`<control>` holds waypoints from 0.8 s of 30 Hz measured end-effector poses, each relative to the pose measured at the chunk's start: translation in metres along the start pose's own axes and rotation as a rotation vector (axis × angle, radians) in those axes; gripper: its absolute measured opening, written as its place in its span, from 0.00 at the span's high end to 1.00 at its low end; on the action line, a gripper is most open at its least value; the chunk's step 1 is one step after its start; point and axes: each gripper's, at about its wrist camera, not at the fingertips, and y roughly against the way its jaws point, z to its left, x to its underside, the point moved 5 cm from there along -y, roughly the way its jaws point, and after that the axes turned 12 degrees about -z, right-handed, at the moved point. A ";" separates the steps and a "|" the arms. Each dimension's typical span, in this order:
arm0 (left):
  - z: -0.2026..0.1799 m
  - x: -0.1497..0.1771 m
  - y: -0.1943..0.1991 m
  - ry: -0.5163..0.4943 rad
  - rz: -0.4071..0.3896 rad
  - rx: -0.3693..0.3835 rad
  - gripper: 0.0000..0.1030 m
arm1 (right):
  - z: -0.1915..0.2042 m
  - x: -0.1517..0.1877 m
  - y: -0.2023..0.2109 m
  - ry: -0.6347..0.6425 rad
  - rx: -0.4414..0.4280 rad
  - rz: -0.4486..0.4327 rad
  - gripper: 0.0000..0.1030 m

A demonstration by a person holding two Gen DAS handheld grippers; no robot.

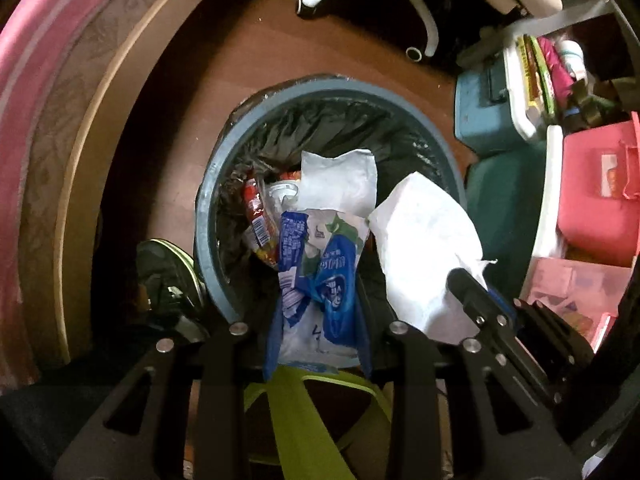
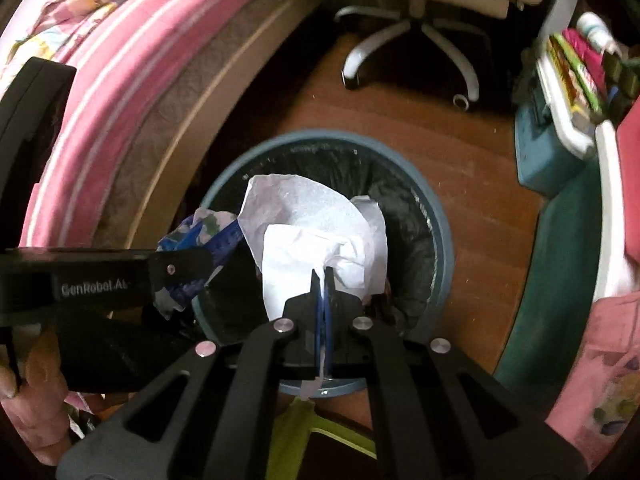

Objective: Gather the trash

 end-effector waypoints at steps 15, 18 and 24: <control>0.003 -0.015 0.019 -0.029 -0.096 -0.036 0.14 | -0.016 0.008 0.012 -0.046 -0.012 -0.084 0.16; 0.005 -0.016 0.030 -0.022 -0.140 -0.057 0.13 | -0.005 0.001 0.023 -0.002 0.003 -0.133 0.14; 0.020 -0.024 0.076 0.046 -0.268 -0.030 0.12 | 0.011 -0.015 0.061 0.066 -0.005 -0.269 0.14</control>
